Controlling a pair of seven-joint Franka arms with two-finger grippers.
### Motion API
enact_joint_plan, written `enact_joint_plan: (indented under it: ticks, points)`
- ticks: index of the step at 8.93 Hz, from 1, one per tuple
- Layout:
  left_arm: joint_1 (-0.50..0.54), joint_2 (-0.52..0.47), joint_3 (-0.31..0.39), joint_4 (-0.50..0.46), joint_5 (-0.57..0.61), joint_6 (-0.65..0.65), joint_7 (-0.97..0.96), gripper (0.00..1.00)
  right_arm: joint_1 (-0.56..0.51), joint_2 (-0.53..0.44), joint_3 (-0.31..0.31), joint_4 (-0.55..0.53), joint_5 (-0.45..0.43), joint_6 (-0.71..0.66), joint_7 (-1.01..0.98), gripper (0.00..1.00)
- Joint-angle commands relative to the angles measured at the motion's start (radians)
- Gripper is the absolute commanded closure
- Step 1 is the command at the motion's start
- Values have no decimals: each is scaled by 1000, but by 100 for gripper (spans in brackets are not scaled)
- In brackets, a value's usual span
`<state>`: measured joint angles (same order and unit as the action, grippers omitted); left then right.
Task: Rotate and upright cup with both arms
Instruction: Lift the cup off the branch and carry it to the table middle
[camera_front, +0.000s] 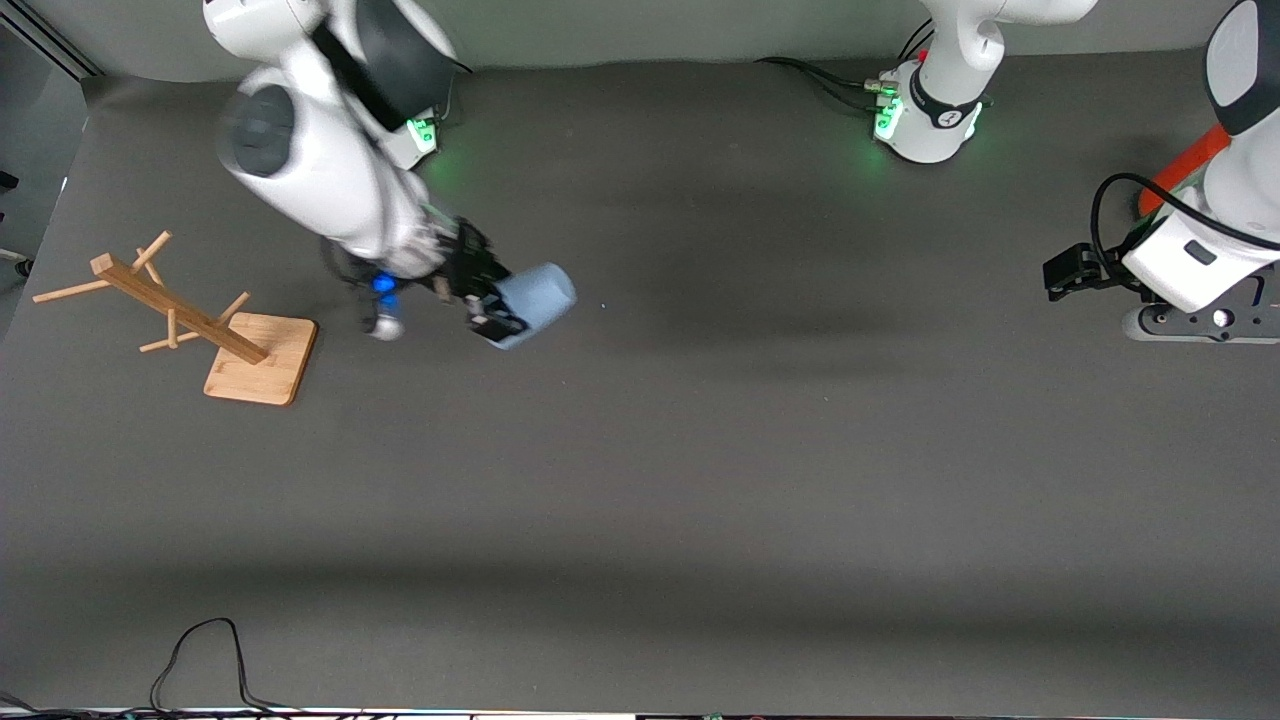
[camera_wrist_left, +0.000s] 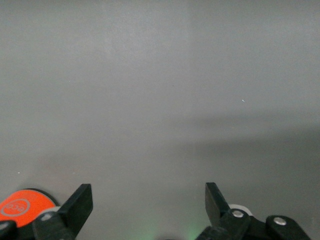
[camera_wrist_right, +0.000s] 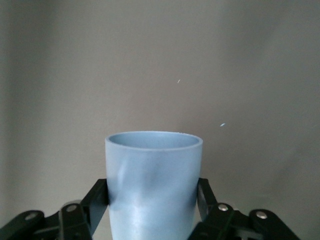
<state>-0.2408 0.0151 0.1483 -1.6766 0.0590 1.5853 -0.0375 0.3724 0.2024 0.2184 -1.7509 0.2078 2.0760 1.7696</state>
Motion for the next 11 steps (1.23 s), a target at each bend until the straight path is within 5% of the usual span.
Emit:
enact_joint_plan:
  ticks: [1, 5, 6, 8, 11]
  points:
    - [-6, 6, 4, 18, 2, -2, -2, 0, 5, 164, 122, 54, -176, 106, 231, 55]
    - [-20, 6, 4, 18, -4, -2, -7, 0, 25, 423, 263, 80, -599, 162, 658, 52]
    - [-20, 6, 4, 18, -4, -1, -7, 0, 26, 457, 272, 85, -631, 162, 700, 48]
    - [-20, 6, 4, 18, -4, -1, -7, 0, 40, 465, 271, 83, -645, 162, 711, 0]
    - [-35, 14, 2, 18, -5, 7, -7, 0, 20, 382, 269, 85, -654, 98, 621, 0]
